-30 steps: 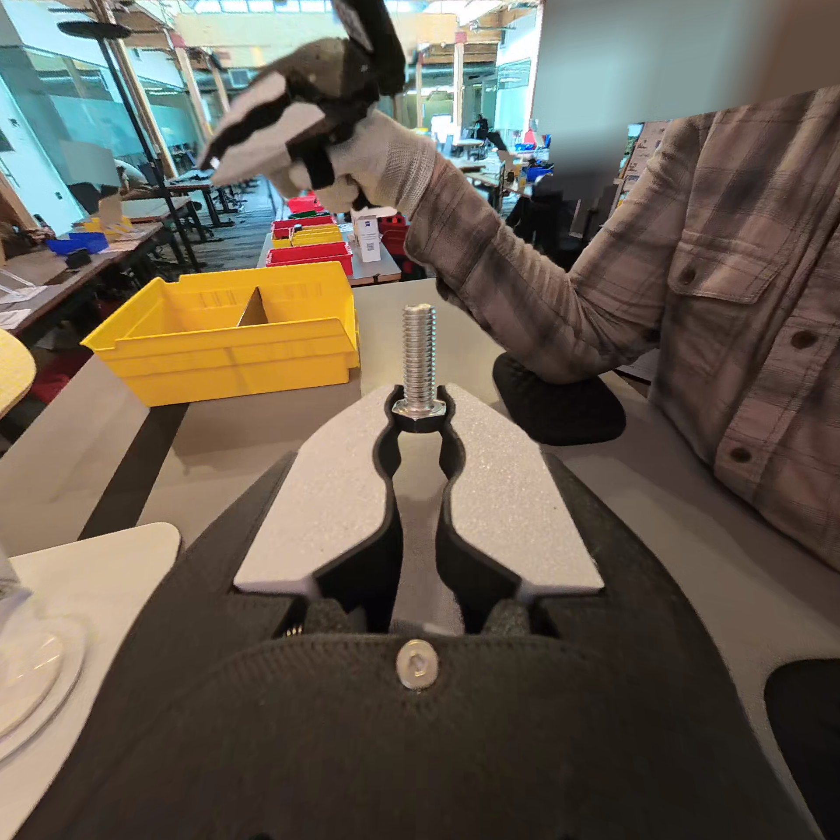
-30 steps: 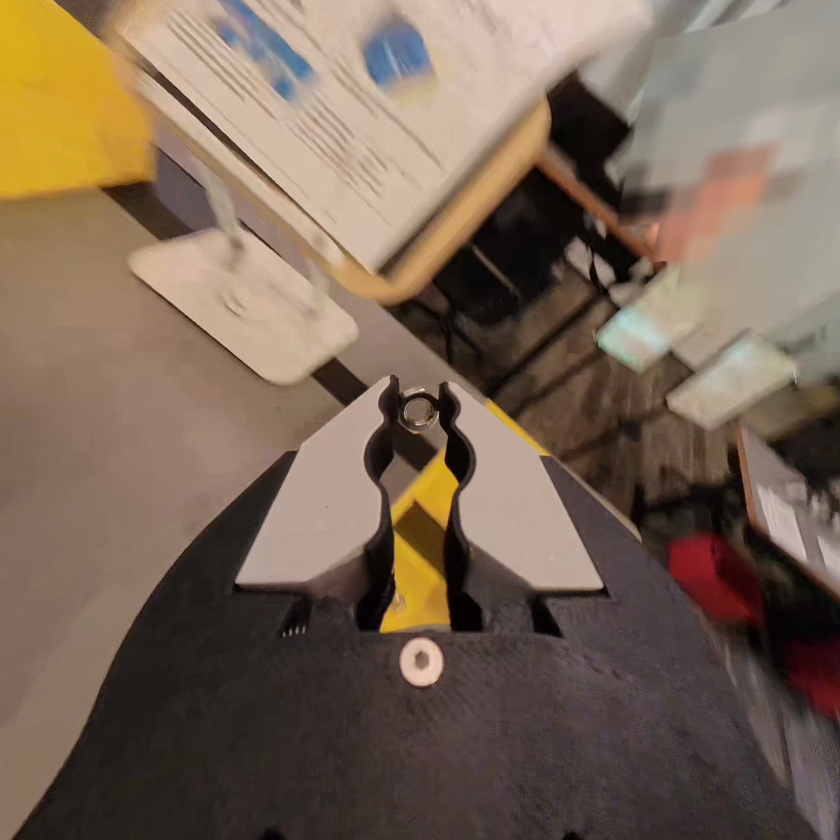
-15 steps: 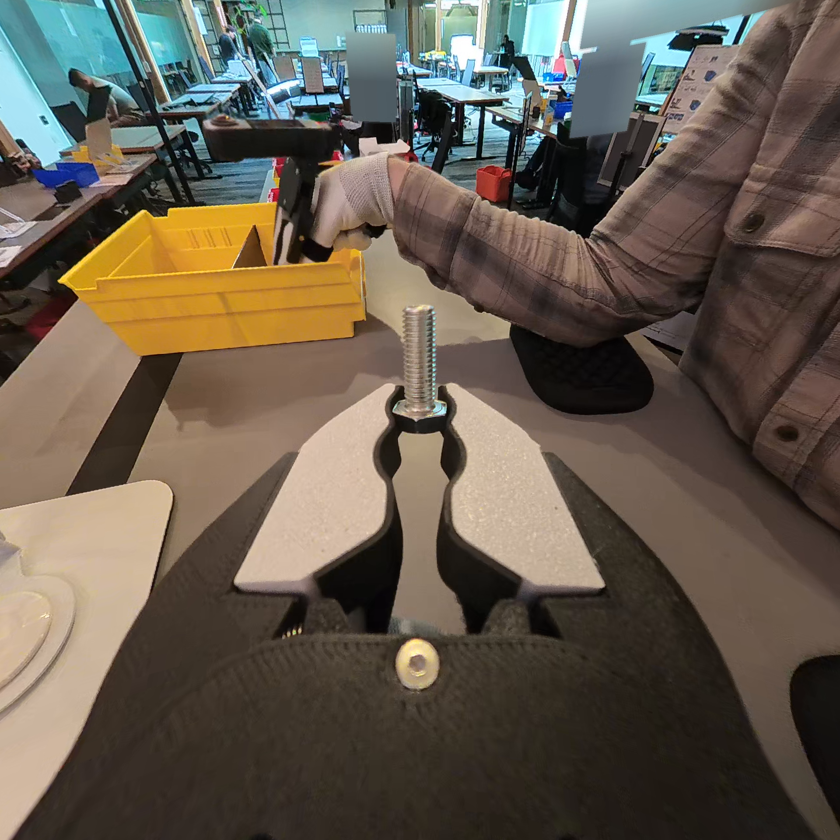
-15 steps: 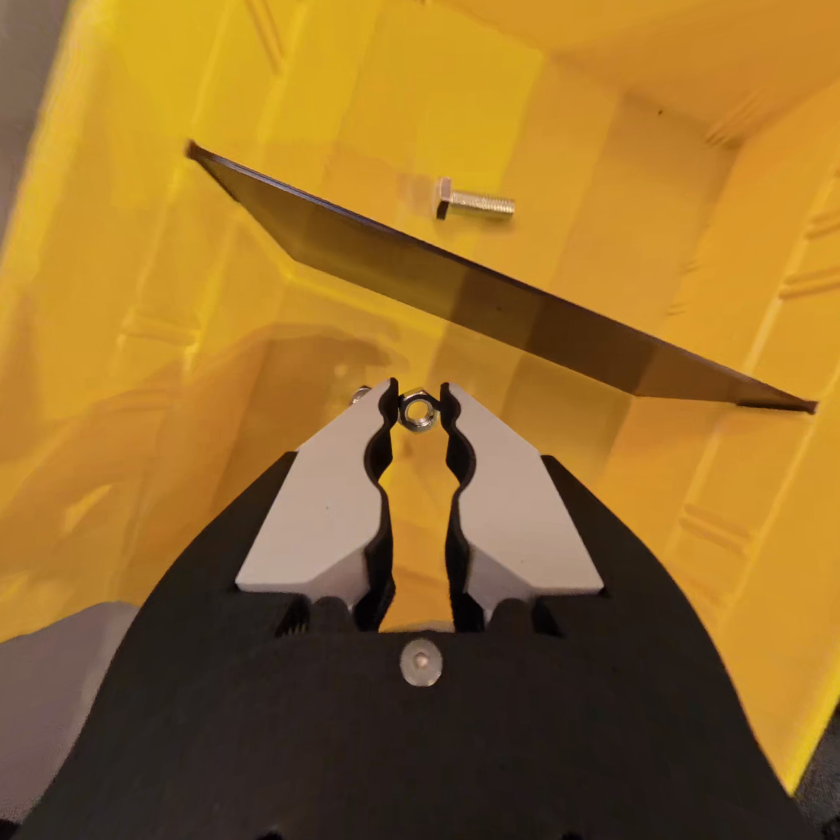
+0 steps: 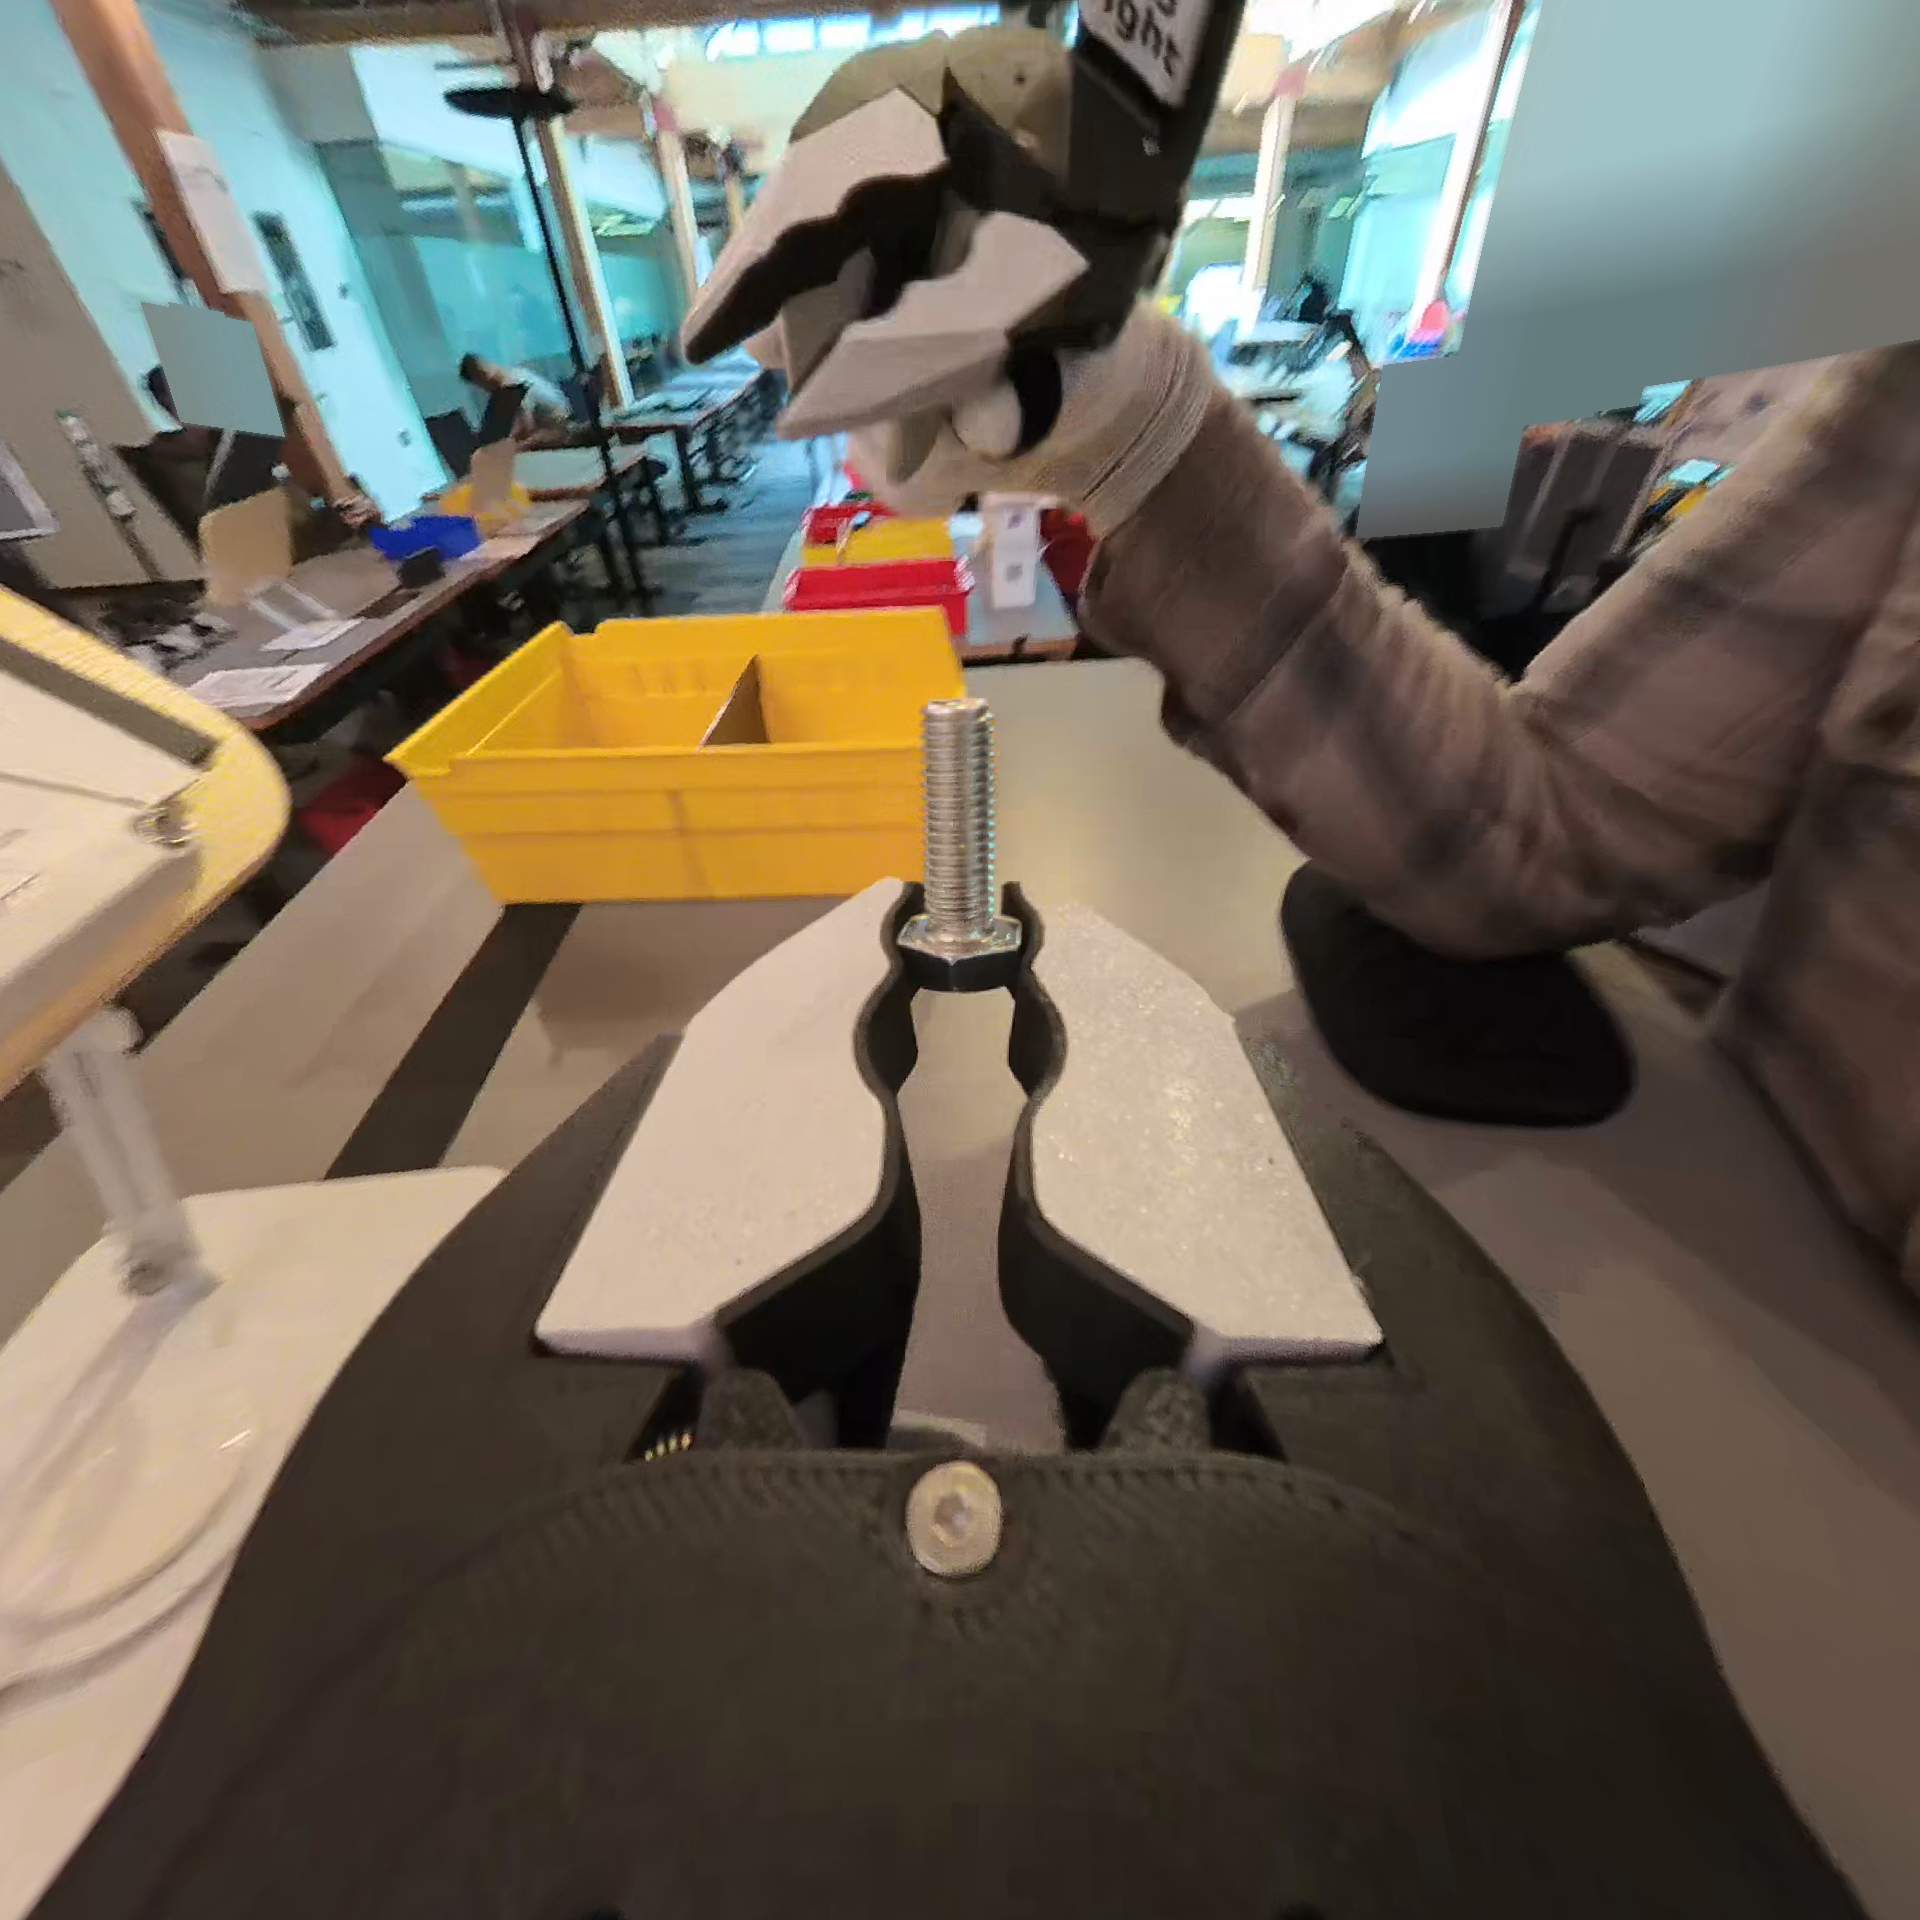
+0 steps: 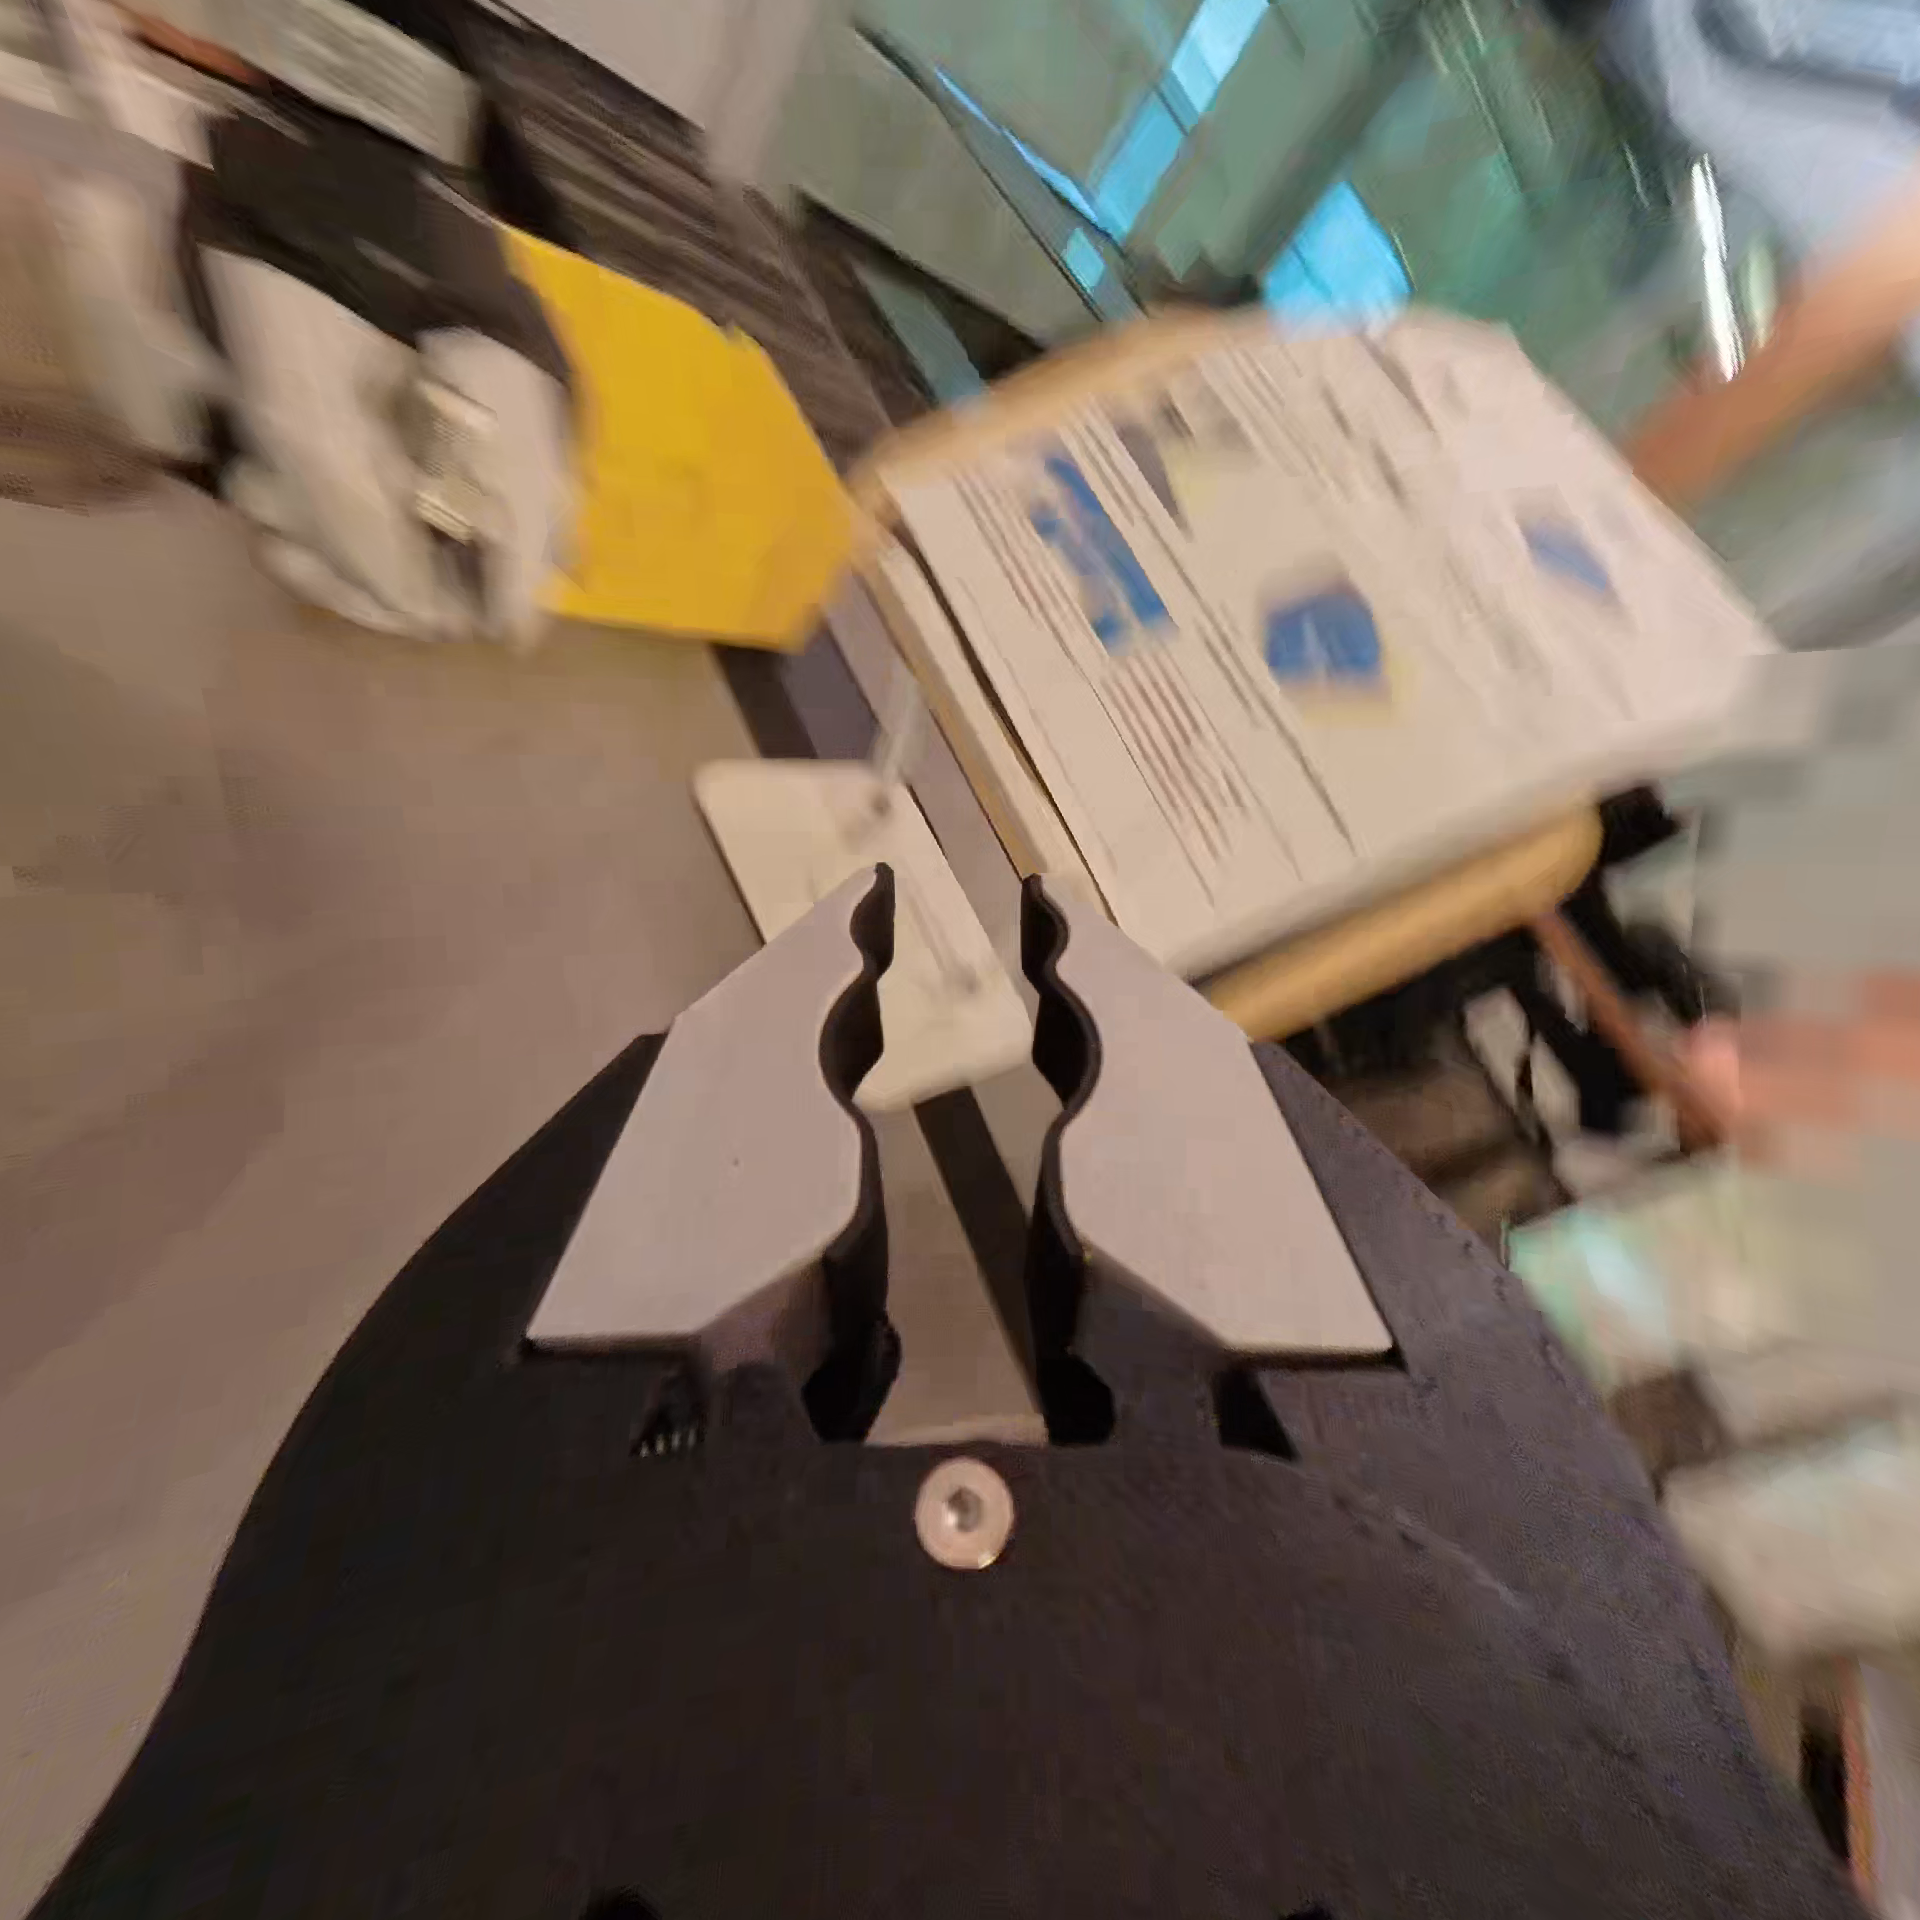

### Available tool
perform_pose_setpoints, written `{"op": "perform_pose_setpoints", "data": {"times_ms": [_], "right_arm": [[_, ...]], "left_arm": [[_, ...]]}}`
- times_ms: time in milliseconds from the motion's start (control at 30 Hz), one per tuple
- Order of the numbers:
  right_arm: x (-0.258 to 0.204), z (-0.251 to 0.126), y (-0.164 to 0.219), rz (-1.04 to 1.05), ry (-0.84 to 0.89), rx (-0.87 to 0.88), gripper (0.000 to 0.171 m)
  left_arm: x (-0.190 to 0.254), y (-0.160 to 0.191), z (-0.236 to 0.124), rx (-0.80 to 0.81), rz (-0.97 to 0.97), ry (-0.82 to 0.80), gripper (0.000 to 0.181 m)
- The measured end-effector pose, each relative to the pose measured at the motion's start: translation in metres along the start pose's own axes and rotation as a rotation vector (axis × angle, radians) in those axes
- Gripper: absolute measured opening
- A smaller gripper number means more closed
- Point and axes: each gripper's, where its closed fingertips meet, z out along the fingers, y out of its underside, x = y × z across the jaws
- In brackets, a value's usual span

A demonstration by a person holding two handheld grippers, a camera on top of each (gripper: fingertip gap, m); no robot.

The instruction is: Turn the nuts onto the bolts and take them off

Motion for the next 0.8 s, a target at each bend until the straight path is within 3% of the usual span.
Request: {"op": "perform_pose_setpoints", "data": {"times_ms": [67, 133, 233, 333, 433, 533, 633, 700, 800], "right_arm": [[-0.036, 0.024, -0.044, -0.113, -0.102, 0.091, 0.026], [-0.067, 0.044, -0.060, -0.126, -0.216, 0.119, 0.029], [-0.097, 0.060, -0.080, -0.019, -0.398, 0.232, 0.032], [-0.116, 0.069, -0.096, 0.077, -0.529, 0.353, 0.026], [-0.125, 0.078, -0.099, 0.136, -0.591, 0.397, 0.010], [-0.128, 0.077, -0.105, 0.178, -0.642, 0.457, 0.008], [-0.124, 0.073, -0.111, 0.219, -0.663, 0.525, 0.007], [-0.108, 0.067, -0.114, 0.239, -0.609, 0.566, 0.007], [-0.046, 0.056, -0.092, 0.292, -0.349, 0.526, 0.007]], "left_arm": [[0.010, -0.005, 0.002, 0.044, -0.048, 0.079, 0.014], [0.015, -0.005, 0.002, 0.063, -0.047, 0.110, 0.014], [0.020, -0.011, -0.001, 0.100, -0.018, 0.134, 0.014], [0.025, -0.018, -0.004, 0.138, 0.000, 0.151, 0.014], [0.027, -0.023, -0.007, 0.160, 0.007, 0.159, 0.014], [0.029, -0.026, -0.010, 0.177, 0.016, 0.171, 0.014], [0.028, -0.033, -0.011, 0.196, -0.018, 0.163, 0.015], [0.024, -0.039, -0.013, 0.199, -0.029, 0.128, 0.047], [0.014, -0.047, -0.023, 0.198, -0.010, 0.047, 0.064]]}}
